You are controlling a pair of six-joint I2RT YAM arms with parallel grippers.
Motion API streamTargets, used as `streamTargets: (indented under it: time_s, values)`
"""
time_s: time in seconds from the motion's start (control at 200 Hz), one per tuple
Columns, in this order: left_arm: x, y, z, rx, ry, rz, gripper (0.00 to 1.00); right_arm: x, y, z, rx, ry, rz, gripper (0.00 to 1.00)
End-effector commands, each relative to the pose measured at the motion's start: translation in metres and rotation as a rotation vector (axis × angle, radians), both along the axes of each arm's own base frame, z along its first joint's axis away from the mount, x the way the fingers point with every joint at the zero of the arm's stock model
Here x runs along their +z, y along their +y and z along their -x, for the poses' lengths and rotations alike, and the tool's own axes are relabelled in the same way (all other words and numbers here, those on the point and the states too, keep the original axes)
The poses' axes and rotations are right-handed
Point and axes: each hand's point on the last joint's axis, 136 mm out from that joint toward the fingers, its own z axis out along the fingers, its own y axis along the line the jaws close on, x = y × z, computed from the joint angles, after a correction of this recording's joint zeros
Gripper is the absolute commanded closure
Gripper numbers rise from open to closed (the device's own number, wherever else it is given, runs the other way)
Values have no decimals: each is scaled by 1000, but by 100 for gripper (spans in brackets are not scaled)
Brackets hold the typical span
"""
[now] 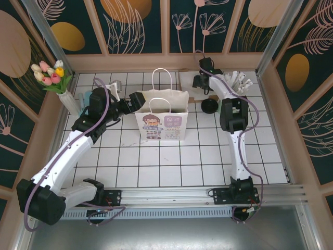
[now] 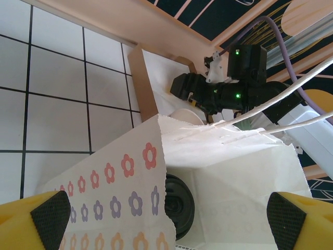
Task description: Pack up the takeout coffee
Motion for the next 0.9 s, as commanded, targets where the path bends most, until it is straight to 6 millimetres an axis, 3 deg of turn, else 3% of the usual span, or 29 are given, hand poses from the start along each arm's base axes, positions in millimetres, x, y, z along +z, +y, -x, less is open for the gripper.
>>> streamTargets:
  time_s: [0.0, 0.32, 0.475, 0.671, 0.896]
  values:
    - [0, 2, -3, 13, 8, -1, 1, -25, 4, 13, 30, 78, 43, 30]
    - [0, 2, -2, 11, 6, -7, 2, 16, 16, 2, 91, -12, 26, 63]
    - [-3, 2, -1, 6, 14, -5, 1, 29, 17, 0, 101, -34, 24, 65]
    - [-3, 1, -1, 4, 14, 1, 1, 39, 20, -1, 111, -55, 40, 84]
    - [-4, 1, 0, 5, 17, 3, 2, 62, 20, -5, 109, -104, 31, 95]
